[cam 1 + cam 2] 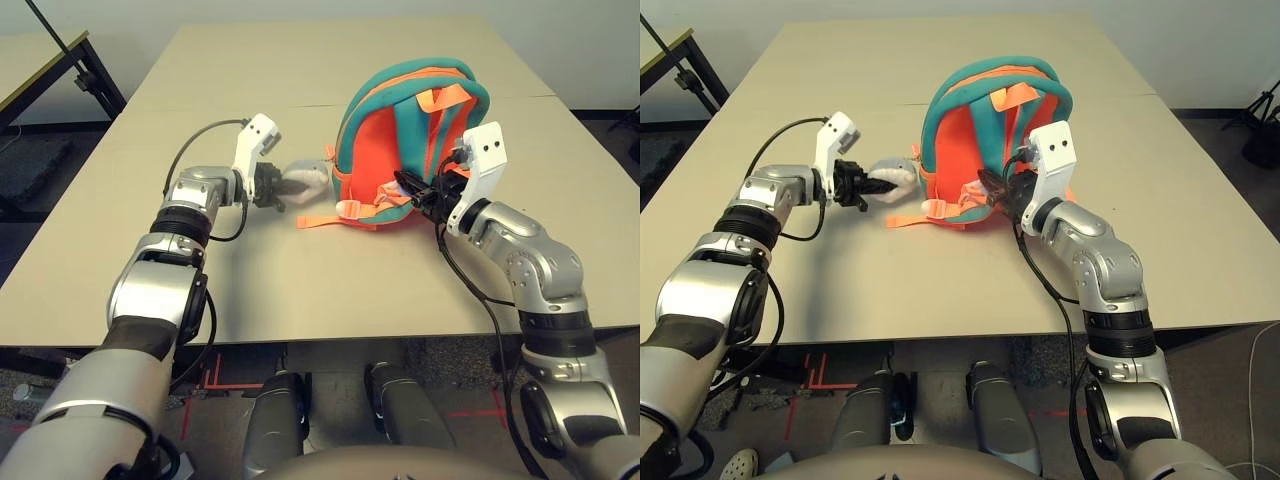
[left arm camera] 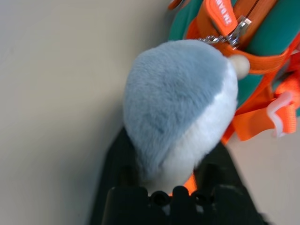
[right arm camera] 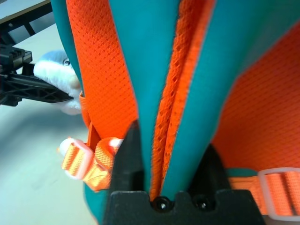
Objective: Put the pencil case into the backpack and zip it.
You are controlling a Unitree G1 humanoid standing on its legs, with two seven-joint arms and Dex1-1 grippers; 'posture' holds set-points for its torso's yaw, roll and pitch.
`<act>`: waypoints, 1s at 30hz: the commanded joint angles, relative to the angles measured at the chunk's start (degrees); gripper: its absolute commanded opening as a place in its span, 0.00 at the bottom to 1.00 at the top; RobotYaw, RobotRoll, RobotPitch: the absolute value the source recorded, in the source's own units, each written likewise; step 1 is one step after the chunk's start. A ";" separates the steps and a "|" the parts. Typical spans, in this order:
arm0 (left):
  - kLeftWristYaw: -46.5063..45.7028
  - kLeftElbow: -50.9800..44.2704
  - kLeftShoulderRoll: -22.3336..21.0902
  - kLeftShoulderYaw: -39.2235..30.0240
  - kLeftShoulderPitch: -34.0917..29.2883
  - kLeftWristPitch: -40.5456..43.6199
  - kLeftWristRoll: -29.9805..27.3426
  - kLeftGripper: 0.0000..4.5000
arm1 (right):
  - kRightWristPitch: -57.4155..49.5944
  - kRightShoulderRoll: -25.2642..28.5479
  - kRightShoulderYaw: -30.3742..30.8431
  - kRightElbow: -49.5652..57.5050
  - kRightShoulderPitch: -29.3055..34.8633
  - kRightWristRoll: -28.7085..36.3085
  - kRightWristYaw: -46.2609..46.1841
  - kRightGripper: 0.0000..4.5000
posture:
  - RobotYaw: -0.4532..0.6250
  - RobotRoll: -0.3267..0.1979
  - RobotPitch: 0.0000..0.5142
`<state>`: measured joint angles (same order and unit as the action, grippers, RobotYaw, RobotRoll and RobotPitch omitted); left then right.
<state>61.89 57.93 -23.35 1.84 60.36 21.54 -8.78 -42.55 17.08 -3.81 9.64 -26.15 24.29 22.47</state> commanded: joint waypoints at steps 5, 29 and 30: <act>1.25 -16.26 -1.52 -1.24 -5.84 9.62 -3.30 1.00 | -9.37 1.75 -5.67 8.81 3.56 7.43 -0.58 0.95 | 0.24 0.62 0.21; -12.90 -32.81 -1.49 -9.89 -18.63 13.65 -9.54 1.00 | 1.94 10.82 -24.35 1.29 14.53 9.41 -2.37 0.99 | 0.20 0.62 0.25; -14.35 -33.11 -0.92 -10.94 -19.46 12.03 -9.74 1.00 | 4.82 10.60 -24.00 -0.44 14.54 7.81 -2.42 0.99 | 0.20 0.62 0.25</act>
<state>49.86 25.55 -24.79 -7.45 42.03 35.67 -17.86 -42.02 28.11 -27.75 11.53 -11.96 34.39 20.43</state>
